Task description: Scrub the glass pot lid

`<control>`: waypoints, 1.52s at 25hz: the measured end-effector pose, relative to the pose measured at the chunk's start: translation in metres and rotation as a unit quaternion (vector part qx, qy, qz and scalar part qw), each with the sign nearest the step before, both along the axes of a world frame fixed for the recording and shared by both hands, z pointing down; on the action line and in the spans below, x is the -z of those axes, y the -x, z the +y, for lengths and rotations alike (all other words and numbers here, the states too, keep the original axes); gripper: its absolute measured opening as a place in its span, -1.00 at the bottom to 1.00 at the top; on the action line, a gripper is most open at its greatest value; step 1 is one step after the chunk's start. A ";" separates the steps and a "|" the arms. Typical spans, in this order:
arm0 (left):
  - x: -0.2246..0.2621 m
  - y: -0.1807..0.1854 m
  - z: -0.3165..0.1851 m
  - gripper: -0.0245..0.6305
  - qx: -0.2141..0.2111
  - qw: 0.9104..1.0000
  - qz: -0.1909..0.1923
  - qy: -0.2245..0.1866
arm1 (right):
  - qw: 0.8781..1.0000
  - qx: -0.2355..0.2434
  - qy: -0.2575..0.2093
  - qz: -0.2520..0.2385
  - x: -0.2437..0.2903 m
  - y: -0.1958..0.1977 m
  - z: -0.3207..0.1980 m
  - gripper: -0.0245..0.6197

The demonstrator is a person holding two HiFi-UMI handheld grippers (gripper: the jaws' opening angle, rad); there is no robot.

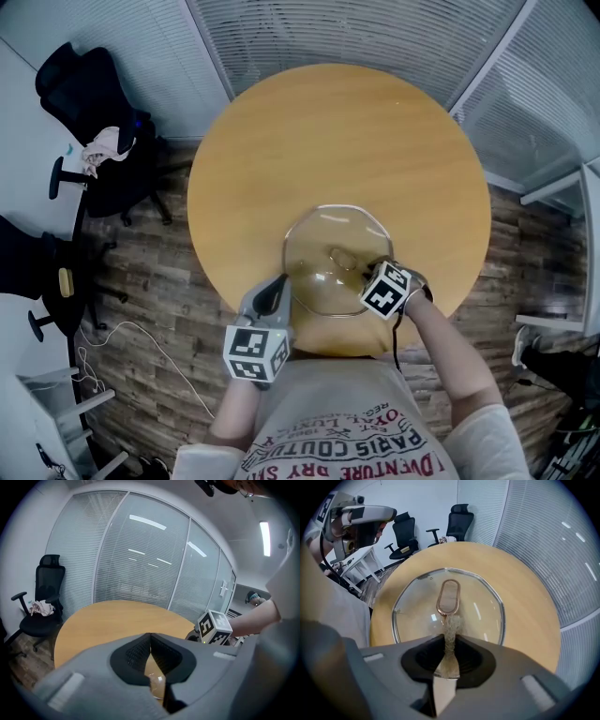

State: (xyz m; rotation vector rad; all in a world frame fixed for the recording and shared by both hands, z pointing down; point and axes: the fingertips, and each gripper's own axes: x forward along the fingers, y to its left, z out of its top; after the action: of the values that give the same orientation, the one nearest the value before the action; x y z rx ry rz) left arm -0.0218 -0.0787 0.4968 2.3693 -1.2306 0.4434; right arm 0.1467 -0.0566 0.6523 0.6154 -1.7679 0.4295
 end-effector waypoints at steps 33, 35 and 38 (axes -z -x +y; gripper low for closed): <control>0.001 0.018 0.037 -0.90 0.025 1.000 0.002 -0.003 | 0.998 -0.004 0.019 -0.065 0.039 0.037 0.046 -0.72; 0.002 0.009 0.029 -0.90 0.014 1.000 0.001 -0.004 | 0.998 -0.027 -0.004 -0.058 0.046 0.017 0.026 -0.72; 0.002 -0.002 0.019 -0.90 0.000 1.000 0.002 -0.003 | 0.996 -0.054 -0.041 -0.053 0.055 -0.004 -0.003 -0.72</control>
State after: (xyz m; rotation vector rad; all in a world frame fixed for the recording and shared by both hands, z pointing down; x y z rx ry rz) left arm -0.0198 -0.0598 0.4948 2.3729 -1.2329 0.4362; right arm 0.1510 -0.0594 0.5976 0.7605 -1.8658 0.4724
